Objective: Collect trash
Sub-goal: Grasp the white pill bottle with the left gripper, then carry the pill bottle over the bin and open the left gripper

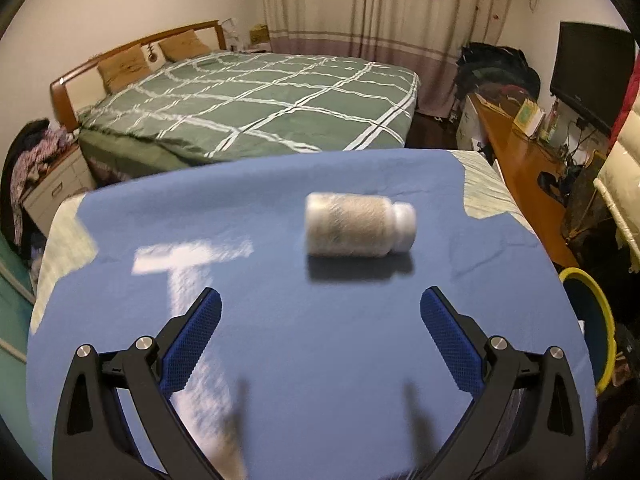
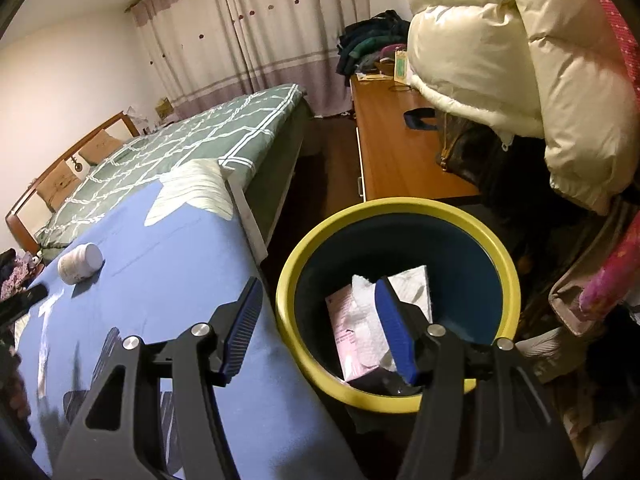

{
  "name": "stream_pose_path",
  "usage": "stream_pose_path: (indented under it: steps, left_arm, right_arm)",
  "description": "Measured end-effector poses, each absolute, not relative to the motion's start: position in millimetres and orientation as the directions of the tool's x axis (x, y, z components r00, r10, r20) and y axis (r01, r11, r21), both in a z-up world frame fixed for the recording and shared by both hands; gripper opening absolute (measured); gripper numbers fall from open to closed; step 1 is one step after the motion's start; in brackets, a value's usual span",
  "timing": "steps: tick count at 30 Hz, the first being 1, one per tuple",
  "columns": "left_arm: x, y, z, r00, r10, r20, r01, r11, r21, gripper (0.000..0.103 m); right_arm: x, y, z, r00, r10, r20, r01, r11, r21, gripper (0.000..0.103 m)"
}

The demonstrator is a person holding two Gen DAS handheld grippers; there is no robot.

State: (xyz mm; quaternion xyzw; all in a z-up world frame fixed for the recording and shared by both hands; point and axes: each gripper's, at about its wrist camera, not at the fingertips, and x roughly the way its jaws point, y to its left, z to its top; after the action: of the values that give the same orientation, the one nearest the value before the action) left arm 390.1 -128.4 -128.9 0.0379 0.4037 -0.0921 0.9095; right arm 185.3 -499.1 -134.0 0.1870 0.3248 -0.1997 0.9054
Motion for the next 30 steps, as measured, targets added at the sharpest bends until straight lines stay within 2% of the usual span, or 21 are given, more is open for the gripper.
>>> stream_pose_path:
  steps: [5, 14, 19, 21, 22, 30]
  left_arm:
    - [421, -165, -137, 0.665, -0.085, -0.742, 0.216, 0.973, 0.083, 0.098]
    - [456, -190, -144, 0.651, -0.048, -0.757, 0.220, 0.967, 0.128, 0.098]
    - [474, -192, -155, 0.618, -0.062, -0.783, 0.221, 0.970, 0.098, 0.098]
    - [478, -189, -157, 0.616, -0.069, -0.785, 0.221, 0.971, 0.088, 0.092]
    - [479, -189, -157, 0.611, -0.079, -0.788, 0.225, 0.971, 0.077, 0.084]
    - [453, -193, -144, 0.639, -0.093, -0.763, 0.251, 0.964, 0.092, 0.083]
  right_arm:
    - [187, -499, -136, 0.713, -0.215, -0.667, 0.471, 0.852, 0.229, 0.056]
    - [190, -499, -138, 0.724, -0.173, -0.668, 0.444, 0.857, 0.260, 0.056]
    - [190, -497, -138, 0.728, -0.167, -0.665, 0.437, 0.860, 0.263, 0.056]
    - [189, -498, -138, 0.729, -0.167, -0.664, 0.439, 0.858, 0.266, 0.056]
    - [189, -498, -138, 0.729, -0.168, -0.663, 0.440, 0.857, 0.267, 0.056]
    - [185, -499, -134, 0.738, -0.189, -0.648, 0.444, 0.859, 0.254, 0.056]
